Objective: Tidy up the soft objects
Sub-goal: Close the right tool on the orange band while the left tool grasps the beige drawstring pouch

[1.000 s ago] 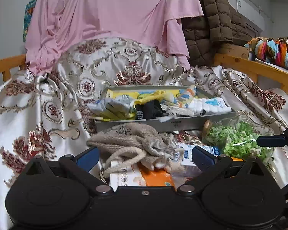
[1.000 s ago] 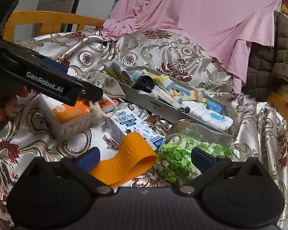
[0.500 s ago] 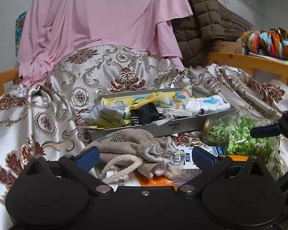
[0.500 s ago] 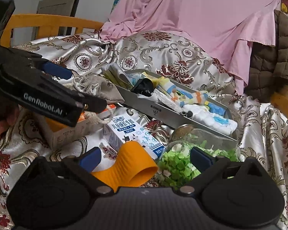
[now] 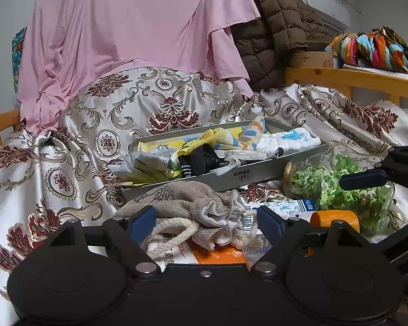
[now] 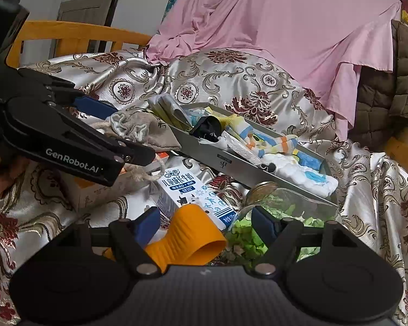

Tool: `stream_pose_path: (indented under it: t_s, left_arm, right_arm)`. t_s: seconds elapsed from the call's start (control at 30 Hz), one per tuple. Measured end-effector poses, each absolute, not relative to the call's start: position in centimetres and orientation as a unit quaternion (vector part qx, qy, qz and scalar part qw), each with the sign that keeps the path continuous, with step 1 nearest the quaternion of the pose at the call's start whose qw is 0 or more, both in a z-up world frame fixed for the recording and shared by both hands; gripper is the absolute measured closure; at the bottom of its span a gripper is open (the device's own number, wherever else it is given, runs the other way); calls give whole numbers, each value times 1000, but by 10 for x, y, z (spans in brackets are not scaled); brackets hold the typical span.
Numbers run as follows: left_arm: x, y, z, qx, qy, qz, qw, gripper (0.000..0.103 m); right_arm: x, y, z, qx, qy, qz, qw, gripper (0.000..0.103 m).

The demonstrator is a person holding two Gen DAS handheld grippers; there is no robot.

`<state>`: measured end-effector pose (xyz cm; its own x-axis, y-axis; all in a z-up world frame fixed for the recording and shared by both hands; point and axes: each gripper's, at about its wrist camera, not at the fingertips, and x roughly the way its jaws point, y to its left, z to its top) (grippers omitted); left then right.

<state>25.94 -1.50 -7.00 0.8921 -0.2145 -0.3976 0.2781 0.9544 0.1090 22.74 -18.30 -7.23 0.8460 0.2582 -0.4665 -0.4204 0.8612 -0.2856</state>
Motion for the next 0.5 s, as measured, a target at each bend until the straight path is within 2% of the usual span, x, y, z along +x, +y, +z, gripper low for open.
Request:
stream_pose_path:
  t_s: [0.13, 0.2, 0.33, 0.5]
  left_arm:
    - [260, -16, -71, 87, 197, -128, 968, 30]
    - [260, -15, -71, 86, 198, -127, 968, 33]
    - [260, -15, -71, 85, 198, -127, 968, 34]
    - [260, -15, -71, 86, 198, -127, 968, 34]
  right_arm:
    - [227, -183, -72, -194, 211, 182, 941, 27]
    - [227, -182, -72, -195, 212, 184, 940, 34]
    - [227, -182, -73, -196, 218, 191, 937, 40]
    - [229, -183, -75, -190, 228, 191, 936, 51]
